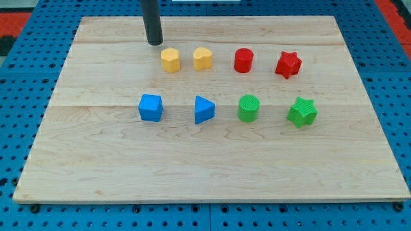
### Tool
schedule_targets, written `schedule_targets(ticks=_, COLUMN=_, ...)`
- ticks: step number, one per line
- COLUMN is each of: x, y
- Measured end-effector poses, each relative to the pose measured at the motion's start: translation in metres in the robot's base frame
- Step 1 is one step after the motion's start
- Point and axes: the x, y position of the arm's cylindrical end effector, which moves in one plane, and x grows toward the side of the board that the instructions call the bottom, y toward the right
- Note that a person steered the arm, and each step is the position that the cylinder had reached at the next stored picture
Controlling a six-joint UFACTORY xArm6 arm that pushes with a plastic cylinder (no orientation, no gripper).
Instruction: Move the green blocks below the yellow heart
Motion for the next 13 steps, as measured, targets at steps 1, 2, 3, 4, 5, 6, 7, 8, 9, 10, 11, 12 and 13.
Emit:
schedule_targets(ticks=1, x=0.001, y=0.0)
schedule_targets(ticks=2, x=0.001, y=-0.001)
schedule_targets(ticks=3, x=0.001, y=-0.001)
schedule_targets(ticks=4, x=-0.004, y=-0.001)
schedule_targets(ticks=5, x=-0.005, y=-0.001)
schedule_targets(ticks=6, x=-0.012, y=0.017)
schedule_targets(ticks=7, x=-0.022, y=0.072)
schedule_targets(ticks=8, x=-0.01, y=0.203)
schedule_targets(ticks=9, x=0.054, y=0.309)
schedule_targets(ticks=10, x=0.18, y=0.364)
schedule_targets(ticks=11, x=0.233, y=0.382)
schedule_targets(ticks=12, x=0.21, y=0.336)
schedule_targets(ticks=13, x=0.204, y=0.276)
